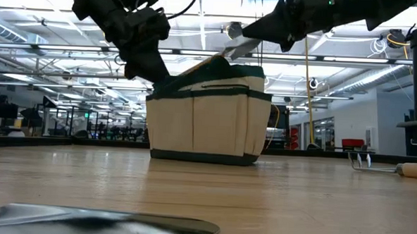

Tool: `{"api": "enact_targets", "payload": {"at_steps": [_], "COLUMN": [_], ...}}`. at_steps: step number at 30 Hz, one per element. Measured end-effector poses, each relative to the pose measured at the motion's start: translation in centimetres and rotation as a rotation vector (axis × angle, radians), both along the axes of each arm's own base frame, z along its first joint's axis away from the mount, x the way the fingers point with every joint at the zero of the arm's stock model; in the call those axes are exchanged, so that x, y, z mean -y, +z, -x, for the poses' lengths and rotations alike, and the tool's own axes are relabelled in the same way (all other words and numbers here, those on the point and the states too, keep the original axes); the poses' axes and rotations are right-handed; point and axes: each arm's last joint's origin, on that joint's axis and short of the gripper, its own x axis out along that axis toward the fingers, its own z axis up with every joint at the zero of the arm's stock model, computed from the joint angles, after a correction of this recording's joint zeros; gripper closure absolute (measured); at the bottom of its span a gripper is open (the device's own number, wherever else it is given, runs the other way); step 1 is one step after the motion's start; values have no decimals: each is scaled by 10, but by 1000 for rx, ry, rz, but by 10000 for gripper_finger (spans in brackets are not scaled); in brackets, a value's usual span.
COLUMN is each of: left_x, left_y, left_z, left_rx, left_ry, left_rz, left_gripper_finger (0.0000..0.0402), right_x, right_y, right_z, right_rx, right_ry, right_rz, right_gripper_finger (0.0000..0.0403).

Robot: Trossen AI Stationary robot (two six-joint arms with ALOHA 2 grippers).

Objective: Pick & Place Garden tools in Gardening bag
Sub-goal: Put the top left brown trowel into the brown gardening bag

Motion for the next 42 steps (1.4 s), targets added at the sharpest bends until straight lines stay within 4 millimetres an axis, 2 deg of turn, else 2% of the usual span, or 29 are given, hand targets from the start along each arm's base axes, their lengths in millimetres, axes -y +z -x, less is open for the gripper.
{"api": "enact_targets", "payload": {"at_steps": [6, 12, 19, 29, 38, 42], "left_x": [4, 5, 6, 6, 6, 6], "left_y": [5, 19, 26, 25, 25, 26], "left_z": [1, 8, 18, 20, 20, 19], "left_rx": [33, 91, 86, 66, 66, 73], "left_ry": [-13, -4, 10, 6, 5, 5], "left_rz": [5, 7, -8, -38, -46, -47], "left_gripper_finger": [275, 275, 275, 275, 275, 275], "right_x": [0, -1, -1, -1, -9, -8], "right_y": [-4, -7, -14, -28, -38, -41], "right_z": [-6, -26, -50, -56, -53, -51], "right_rx": [4, -23, -50, -83, -196, -231], "right_ry": [-4, -6, -65, -105, 0, -6], "right_rz": [-15, -13, -42, -201, -230, -228], "right_gripper_finger": [403, 403, 403, 403, 403, 403]}}
